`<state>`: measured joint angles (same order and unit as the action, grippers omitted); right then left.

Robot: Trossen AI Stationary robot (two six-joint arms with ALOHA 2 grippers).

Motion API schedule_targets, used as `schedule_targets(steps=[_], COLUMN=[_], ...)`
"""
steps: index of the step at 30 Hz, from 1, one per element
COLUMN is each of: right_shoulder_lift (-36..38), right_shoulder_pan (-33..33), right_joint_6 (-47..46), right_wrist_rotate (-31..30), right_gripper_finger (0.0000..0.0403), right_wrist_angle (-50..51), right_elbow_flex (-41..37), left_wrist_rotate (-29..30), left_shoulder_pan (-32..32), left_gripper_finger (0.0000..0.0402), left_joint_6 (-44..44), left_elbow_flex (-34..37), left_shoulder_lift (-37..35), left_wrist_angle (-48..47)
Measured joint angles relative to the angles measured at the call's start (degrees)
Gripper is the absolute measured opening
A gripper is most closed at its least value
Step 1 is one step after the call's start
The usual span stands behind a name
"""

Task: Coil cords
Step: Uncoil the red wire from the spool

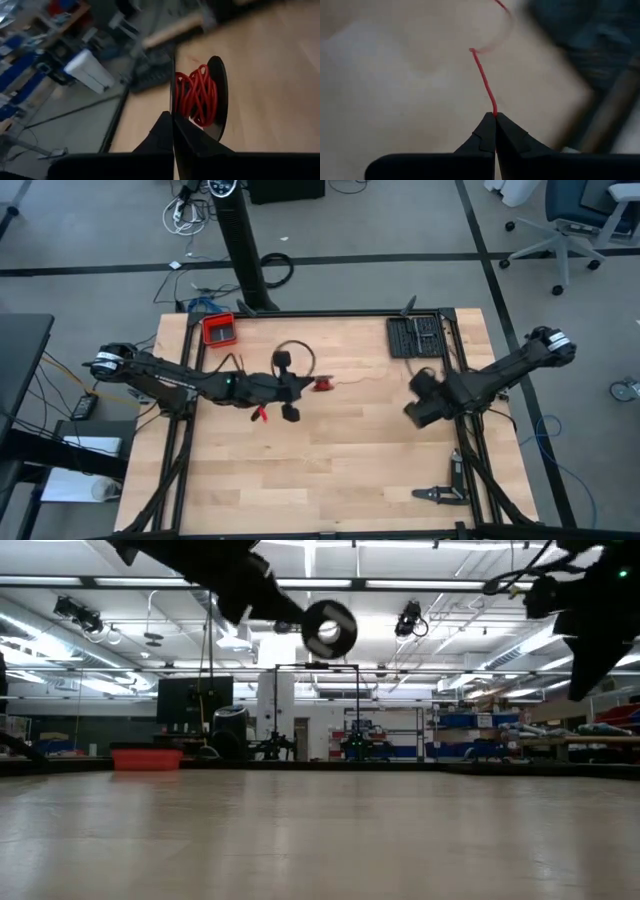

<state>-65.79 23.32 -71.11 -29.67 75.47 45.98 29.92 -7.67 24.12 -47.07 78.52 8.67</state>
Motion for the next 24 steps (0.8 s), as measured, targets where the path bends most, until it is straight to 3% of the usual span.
schedule_targets(steps=[6,12,19,24], right_shoulder_lift=[2.16,3.85,6.25,5.95], right_shoulder_pan=[3.74,7.03,11.21,14.63], right_joint_6=[-19.62,-22.22,-23.67,-23.07], right_wrist_rotate=[-6.65,-11.68,-18.52,-27.26], right_gripper_finger=[0.0000,0.0000,0.0000,0.0000], right_wrist_angle=[15.03,13.65,11.68,11.57], right_elbow_flex=[0.00,0.02,0.47,4.77], left_wrist_rotate=[-0.91,0.39,16.55,27.60], left_shoulder_pan=[-1.25,-1.94,-1.85,-1.85], left_gripper_finger=[0.0000,0.0000,0.0000,0.0000], left_joint_6=[0.83,0.00,-0.75,-0.77], left_elbow_flex=[-2.49,-5.07,-5.44,-5.44], left_shoulder_lift=[0.00,0.00,0.00,0.00], left_wrist_angle=[-11.67,-21.75,-27.16,-27.39])
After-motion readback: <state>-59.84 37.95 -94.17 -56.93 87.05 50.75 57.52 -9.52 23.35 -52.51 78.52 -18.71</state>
